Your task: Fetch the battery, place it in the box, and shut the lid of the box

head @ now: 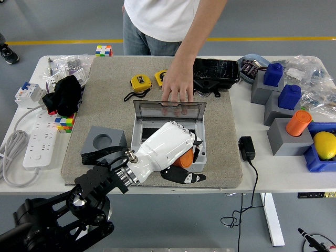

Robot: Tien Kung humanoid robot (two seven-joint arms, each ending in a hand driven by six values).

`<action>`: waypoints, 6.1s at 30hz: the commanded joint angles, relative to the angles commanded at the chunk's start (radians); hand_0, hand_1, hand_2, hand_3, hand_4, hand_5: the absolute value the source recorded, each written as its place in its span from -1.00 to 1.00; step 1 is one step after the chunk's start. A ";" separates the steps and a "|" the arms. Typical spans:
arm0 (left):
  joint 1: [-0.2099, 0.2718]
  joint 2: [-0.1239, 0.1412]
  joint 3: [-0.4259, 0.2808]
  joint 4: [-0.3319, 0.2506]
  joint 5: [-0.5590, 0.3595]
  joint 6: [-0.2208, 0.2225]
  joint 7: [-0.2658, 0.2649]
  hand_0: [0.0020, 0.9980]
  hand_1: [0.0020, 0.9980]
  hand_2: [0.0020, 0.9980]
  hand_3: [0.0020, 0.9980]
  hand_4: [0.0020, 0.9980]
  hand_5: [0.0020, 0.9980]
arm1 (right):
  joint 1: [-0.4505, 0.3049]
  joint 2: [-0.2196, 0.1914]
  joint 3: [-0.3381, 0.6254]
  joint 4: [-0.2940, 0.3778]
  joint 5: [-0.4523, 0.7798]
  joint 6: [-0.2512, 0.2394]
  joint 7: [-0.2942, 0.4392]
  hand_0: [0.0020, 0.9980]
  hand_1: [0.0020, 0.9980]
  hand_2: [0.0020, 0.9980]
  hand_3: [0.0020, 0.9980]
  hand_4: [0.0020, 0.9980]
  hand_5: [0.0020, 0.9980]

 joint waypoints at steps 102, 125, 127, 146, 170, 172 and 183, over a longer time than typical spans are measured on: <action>-0.180 -0.154 0.022 0.476 -0.181 0.196 -0.236 -0.68 -0.72 -0.66 -0.64 0.24 0.25 | -0.004 0.010 -0.035 0.000 0.029 -0.001 -0.002 0.70 0.56 0.53 0.63 1.00 1.00; -0.241 -0.177 0.021 0.584 -0.255 0.184 -0.263 -0.69 -0.74 -0.67 -0.66 0.07 0.03 | 0.000 0.012 -0.023 0.000 0.021 0.000 -0.004 0.70 0.56 0.52 0.63 1.00 1.00; -0.247 -0.176 0.018 0.583 -0.253 0.186 -0.263 -0.69 -0.74 -0.67 -0.66 0.07 0.03 | -0.001 0.011 -0.017 0.000 0.016 0.000 -0.005 0.70 0.56 0.52 0.63 1.00 1.00; -0.253 -0.179 0.011 0.587 -0.205 0.219 -0.271 -0.68 -0.74 -0.68 -0.67 0.07 0.03 | -0.002 0.013 -0.024 0.000 0.021 0.001 -0.005 0.70 0.56 0.53 0.63 1.00 1.00; -0.245 -0.179 0.005 0.595 -0.167 0.220 -0.268 -0.44 -0.44 -0.49 -0.49 0.73 0.40 | -0.001 0.013 -0.033 0.000 0.029 0.000 -0.004 0.70 0.56 0.53 0.63 1.00 1.00; -0.245 -0.180 0.004 0.596 -0.163 0.219 -0.267 -0.25 -0.17 -0.31 -0.43 0.78 0.42 | -0.001 0.013 -0.033 0.000 0.029 0.000 -0.004 0.70 0.56 0.53 0.63 1.00 1.00; -0.247 -0.183 -0.004 0.605 -0.138 0.252 -0.272 0.08 0.21 -0.14 -0.35 0.81 0.44 | 0.000 0.013 -0.035 0.000 0.032 0.001 -0.004 0.70 0.56 0.53 0.63 1.00 1.00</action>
